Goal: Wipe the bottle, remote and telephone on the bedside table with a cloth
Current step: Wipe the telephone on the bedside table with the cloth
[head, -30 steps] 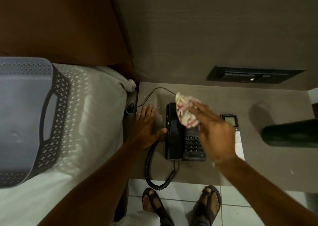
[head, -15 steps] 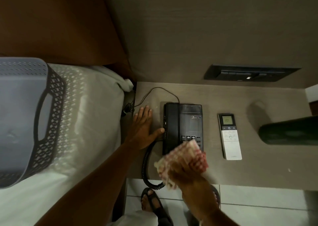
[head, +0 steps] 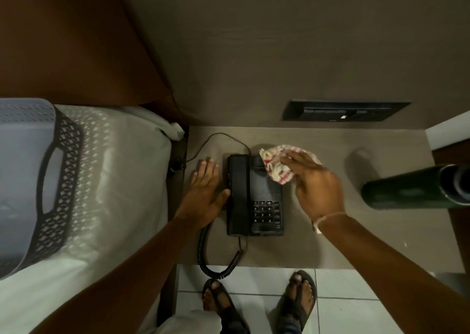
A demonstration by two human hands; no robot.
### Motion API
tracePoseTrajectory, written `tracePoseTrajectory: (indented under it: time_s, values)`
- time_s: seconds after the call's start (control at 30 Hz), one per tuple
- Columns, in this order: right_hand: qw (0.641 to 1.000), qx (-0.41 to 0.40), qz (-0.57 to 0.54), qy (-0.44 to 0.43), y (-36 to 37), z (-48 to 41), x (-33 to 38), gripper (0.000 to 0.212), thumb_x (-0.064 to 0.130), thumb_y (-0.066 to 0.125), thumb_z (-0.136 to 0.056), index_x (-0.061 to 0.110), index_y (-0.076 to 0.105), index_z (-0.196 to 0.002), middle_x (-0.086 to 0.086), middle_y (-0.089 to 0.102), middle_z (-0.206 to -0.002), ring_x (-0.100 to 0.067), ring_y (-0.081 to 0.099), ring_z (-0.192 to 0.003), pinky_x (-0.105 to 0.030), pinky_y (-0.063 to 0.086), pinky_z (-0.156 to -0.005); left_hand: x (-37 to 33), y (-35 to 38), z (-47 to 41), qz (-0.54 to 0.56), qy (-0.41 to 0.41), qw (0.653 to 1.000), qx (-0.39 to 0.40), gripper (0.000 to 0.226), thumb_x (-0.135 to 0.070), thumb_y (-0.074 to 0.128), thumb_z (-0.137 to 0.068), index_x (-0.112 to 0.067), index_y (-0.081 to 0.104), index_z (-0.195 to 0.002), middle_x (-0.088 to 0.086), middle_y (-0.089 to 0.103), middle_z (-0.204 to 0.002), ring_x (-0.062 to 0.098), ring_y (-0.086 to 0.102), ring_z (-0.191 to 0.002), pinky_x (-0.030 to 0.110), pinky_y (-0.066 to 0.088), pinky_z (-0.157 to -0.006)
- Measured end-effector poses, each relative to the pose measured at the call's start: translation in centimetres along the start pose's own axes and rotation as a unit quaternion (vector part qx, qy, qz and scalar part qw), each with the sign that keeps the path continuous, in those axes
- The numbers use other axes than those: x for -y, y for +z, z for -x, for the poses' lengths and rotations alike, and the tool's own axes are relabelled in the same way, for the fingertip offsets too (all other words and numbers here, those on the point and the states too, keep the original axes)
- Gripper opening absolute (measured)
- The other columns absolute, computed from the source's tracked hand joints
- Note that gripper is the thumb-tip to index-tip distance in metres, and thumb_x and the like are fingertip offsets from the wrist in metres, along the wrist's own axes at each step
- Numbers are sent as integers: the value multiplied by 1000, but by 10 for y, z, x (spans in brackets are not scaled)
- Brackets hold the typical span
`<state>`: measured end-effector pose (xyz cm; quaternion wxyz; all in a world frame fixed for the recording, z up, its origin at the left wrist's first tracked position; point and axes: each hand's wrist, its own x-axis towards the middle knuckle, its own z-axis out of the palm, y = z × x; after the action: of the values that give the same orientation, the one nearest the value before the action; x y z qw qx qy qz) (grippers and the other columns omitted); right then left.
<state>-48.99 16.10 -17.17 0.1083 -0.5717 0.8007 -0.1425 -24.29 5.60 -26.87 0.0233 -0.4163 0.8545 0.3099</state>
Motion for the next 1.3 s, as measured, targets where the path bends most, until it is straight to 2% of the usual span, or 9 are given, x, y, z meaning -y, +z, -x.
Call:
tracePoseTrajectory:
  time_s: [0.23,0.43,0.7,0.8,0.9,0.97,1.07,1.2,1.3]
  values:
    - [976,164,119,-74,64,3,2,77,2,57,-84,32,25,-148,3,18,-159,-24,5,-146,-42,21,-114,5,2,-4,-24,-7,999,32,96,-70,35,-88,-14,3,-160,7,-7,-169,21,-17,-153,47,-2,-126]
    - [992,37,70,-101,82,92,9,69,0,75,-63,20,60,-128,-6,55,-138,-36,45,-129,-53,48,-93,7,4,-5,-22,-50,997,54,103,-73,35,-83,-13,2,-160,7,-8,-170,24,-14,-155,50,2,-126]
    - [986,118,-9,-119,74,166,7,75,-3,86,-47,26,69,-113,1,69,-118,-25,65,-108,-38,59,-76,6,6,-3,6,-89,993,84,105,-75,35,-83,-10,3,-159,9,-10,-169,25,-16,-154,48,-3,-126]
    - [991,76,-104,-33,45,136,8,65,-5,77,-63,23,65,-120,-2,65,-124,-19,69,-95,-32,59,-71,5,7,-3,12,-96,991,91,106,-76,33,-81,-11,4,-160,8,-10,-169,25,-16,-154,48,-4,-126]
    - [999,15,-49,1,13,65,5,62,2,68,-76,30,54,-129,2,59,-130,-10,66,-73,-21,56,-56,7,7,-4,3,-97,991,92,100,-72,39,-89,-11,3,-160,8,-10,-169,25,-15,-154,48,-4,-126]
    - [1000,-24,0,2,8,15,3,61,-3,64,-74,29,57,-126,1,59,-133,-21,68,-94,-35,59,-68,9,8,-5,-5,-95,991,91,97,-70,41,-91,-11,3,-160,8,-10,-169,25,-15,-154,47,-4,-125]
    - [996,60,68,-25,29,-26,10,64,-6,58,-78,31,55,-130,4,47,-145,-24,32,-140,-45,44,-101,11,11,-6,-8,-95,991,89,103,-76,35,-86,-12,3,-160,8,-9,-170,25,-15,-155,46,-5,-123]
    - [986,117,119,-22,71,11,20,76,1,60,-79,36,37,-142,6,26,-156,-24,10,-146,-43,19,-114,13,16,-7,-15,-99,992,79,108,-80,27,-80,-12,4,-160,7,-8,-170,25,-14,-155,41,-8,-120]
    - [994,59,80,-53,84,76,21,77,-1,75,-64,25,53,-134,-4,46,-145,-33,34,-137,-49,37,-102,13,16,-6,-12,-99,992,82,109,-81,26,-79,-12,5,-160,7,-8,-170,24,-14,-155,43,-7,-122]
